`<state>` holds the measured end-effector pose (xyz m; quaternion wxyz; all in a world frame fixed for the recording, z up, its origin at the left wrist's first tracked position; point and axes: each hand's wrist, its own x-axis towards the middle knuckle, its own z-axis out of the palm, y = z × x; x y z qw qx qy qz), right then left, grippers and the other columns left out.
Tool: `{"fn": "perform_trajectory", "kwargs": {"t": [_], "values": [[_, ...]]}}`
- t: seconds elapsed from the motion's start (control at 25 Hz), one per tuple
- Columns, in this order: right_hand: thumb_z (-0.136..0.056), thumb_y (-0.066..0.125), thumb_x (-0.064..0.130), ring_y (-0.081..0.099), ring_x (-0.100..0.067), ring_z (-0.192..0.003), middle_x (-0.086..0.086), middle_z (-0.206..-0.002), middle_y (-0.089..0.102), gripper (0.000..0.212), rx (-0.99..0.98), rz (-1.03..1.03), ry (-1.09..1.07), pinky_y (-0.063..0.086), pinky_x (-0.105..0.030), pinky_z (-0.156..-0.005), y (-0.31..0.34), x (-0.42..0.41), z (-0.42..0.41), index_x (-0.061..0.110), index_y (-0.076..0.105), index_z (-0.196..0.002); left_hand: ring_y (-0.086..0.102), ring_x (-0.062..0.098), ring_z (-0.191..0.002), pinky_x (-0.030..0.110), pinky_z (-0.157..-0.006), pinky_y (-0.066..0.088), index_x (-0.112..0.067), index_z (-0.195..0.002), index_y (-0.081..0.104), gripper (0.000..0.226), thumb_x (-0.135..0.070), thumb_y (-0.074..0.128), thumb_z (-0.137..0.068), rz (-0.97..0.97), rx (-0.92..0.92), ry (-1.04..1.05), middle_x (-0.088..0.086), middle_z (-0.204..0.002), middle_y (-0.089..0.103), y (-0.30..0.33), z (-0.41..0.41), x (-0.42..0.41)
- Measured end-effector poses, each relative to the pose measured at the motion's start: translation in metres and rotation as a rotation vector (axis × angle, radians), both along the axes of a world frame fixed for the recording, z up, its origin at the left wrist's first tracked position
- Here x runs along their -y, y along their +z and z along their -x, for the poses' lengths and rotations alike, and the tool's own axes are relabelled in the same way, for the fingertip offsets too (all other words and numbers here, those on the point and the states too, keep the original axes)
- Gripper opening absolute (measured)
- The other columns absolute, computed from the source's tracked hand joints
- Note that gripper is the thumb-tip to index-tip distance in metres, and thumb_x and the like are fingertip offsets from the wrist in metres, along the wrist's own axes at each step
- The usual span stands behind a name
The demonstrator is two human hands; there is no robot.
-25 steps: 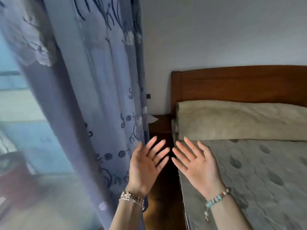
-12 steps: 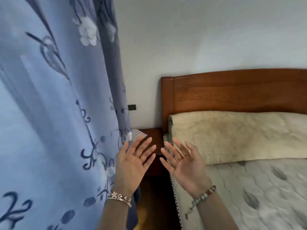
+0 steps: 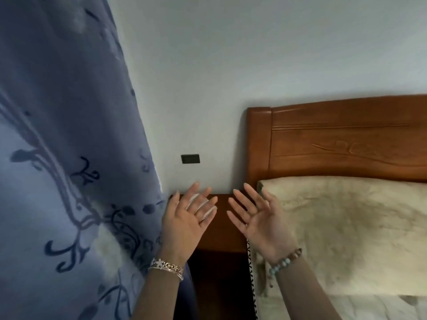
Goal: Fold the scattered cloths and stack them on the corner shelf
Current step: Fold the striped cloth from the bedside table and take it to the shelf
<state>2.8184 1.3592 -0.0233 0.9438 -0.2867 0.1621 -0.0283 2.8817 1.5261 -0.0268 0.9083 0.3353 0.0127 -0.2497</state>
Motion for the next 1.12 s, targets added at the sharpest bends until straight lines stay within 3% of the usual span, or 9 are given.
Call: {"fn": "perform_trajectory", "kwargs": {"t": [0.36, 0.52, 0.72, 0.84, 0.96, 1.04, 1.12], "values": [[-0.089, 0.054, 0.040, 0.062, -0.030, -0.116, -0.013, -0.121, 0.068, 0.041, -0.101, -0.033, 0.012, 0.040, -0.048, -0.107, -0.040, 0.044, -0.184, 0.015, 0.067, -0.117, 0.067, 0.025, -0.109, 0.045, -0.100, 0.042, -0.022, -0.115, 0.068, 0.044, -0.048, 0.037, -0.096, -0.081, -0.031, 0.019, 0.008, -0.126, 0.066, -0.030, -0.188, 0.052], [-0.091, 0.052, 0.040, 0.066, -0.027, -0.107, -0.011, -0.118, 0.070, 0.036, -0.137, -0.004, 0.036, 0.043, -0.046, -0.105, -0.058, 0.046, -0.300, 0.016, 0.070, -0.113, 0.065, 0.024, -0.113, 0.040, -0.098, 0.044, -0.020, -0.115, 0.067, 0.043, -0.045, 0.038, -0.096, -0.092, -0.067, 0.028, 0.010, -0.126, 0.066, -0.053, -0.287, 0.076], [-0.092, 0.051, 0.039, 0.065, -0.026, -0.110, -0.010, -0.118, 0.070, 0.036, -0.186, 0.026, 0.067, 0.045, -0.045, -0.102, -0.112, 0.053, -0.407, 0.016, 0.068, -0.114, 0.065, 0.025, -0.112, 0.040, -0.098, 0.046, -0.020, -0.110, 0.069, 0.037, -0.043, 0.046, -0.094, -0.177, -0.137, 0.112, 0.008, -0.121, 0.069, -0.102, -0.407, 0.061], [-0.091, 0.052, 0.034, 0.064, -0.028, -0.112, -0.013, -0.119, 0.070, 0.036, -0.295, 0.053, 0.072, 0.046, -0.045, -0.101, -0.184, 0.065, -0.454, 0.013, 0.067, -0.116, 0.064, 0.024, -0.106, 0.039, -0.096, 0.048, -0.017, -0.118, 0.062, 0.029, -0.031, 0.051, -0.096, -0.415, -0.245, 0.163, 0.007, -0.117, 0.069, -0.183, -0.460, 0.048], [-0.091, 0.054, 0.028, 0.063, -0.029, -0.112, -0.014, -0.118, 0.069, 0.034, -0.401, 0.144, 0.098, 0.049, -0.042, -0.093, -0.267, 0.073, -0.487, 0.010, 0.064, -0.118, 0.064, 0.018, -0.090, 0.030, -0.082, 0.051, -0.013, -0.112, 0.065, 0.024, -0.021, 0.064, -0.090, -0.775, -0.344, 0.205, 0.006, -0.110, 0.067, -0.286, -0.482, 0.037], [-0.086, 0.059, 0.026, 0.064, -0.025, -0.108, -0.009, -0.114, 0.070, 0.033, -0.461, 0.309, 0.143, 0.051, -0.039, -0.092, -0.327, 0.075, -0.503, 0.013, 0.066, -0.115, 0.062, 0.016, -0.087, 0.026, -0.078, 0.050, -0.015, -0.103, 0.068, 0.014, -0.018, 0.066, -0.089, -1.004, -0.338, 0.135, 0.007, -0.109, 0.066, -0.355, -0.486, 0.038], [-0.088, 0.061, 0.019, 0.065, -0.019, -0.105, -0.002, -0.111, 0.070, 0.021, -0.494, 0.570, 0.226, 0.052, -0.028, -0.085, -0.389, 0.076, -0.520, 0.018, 0.069, -0.108, 0.060, 0.014, -0.093, 0.017, -0.074, 0.045, -0.022, -0.097, 0.065, 0.007, -0.018, 0.063, -0.092, -1.265, -0.212, -0.005, 0.004, -0.108, 0.066, -0.418, -0.483, 0.049]]}}
